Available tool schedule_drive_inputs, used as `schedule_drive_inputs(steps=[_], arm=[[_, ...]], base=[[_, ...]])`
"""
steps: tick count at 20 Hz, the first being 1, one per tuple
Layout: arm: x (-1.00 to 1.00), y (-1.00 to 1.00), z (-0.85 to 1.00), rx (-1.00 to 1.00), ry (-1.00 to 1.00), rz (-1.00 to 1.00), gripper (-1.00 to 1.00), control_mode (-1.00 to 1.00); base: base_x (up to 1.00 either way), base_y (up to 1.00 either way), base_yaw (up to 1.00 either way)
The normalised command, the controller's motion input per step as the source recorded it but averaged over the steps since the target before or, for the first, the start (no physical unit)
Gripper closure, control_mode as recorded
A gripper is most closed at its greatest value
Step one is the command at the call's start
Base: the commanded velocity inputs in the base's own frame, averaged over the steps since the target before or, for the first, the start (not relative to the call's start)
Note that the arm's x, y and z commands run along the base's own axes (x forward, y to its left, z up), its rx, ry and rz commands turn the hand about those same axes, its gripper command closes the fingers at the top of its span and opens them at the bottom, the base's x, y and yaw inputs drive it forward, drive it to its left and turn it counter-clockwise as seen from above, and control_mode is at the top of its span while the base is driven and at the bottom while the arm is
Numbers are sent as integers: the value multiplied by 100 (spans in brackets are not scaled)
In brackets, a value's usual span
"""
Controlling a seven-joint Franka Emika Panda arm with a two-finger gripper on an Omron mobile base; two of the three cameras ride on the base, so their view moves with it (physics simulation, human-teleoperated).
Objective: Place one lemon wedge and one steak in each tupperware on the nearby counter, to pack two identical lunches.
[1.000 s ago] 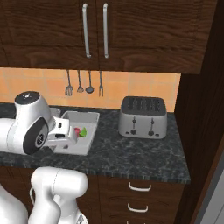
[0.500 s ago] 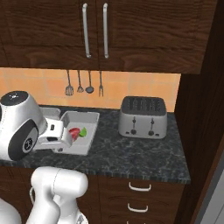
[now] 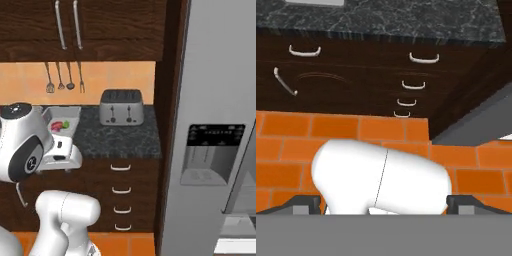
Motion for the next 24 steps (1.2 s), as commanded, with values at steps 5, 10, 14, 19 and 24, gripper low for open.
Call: schedule_drive_inputs(steps=[5,10,14,19,24], arm=[[0,0,0,0,0,0,-100,100],[0,0,0,0,0,0,-100,100],[0,0,0,0,0,0,-100,100],[0,0,0,0,0,0,-100,100],[0,0,0,0,0,0,-100,100]], base=[[-14,-100,-48],[30,-100,-8],[55,-100,17],[45,-100,25],[34,-88,15]])
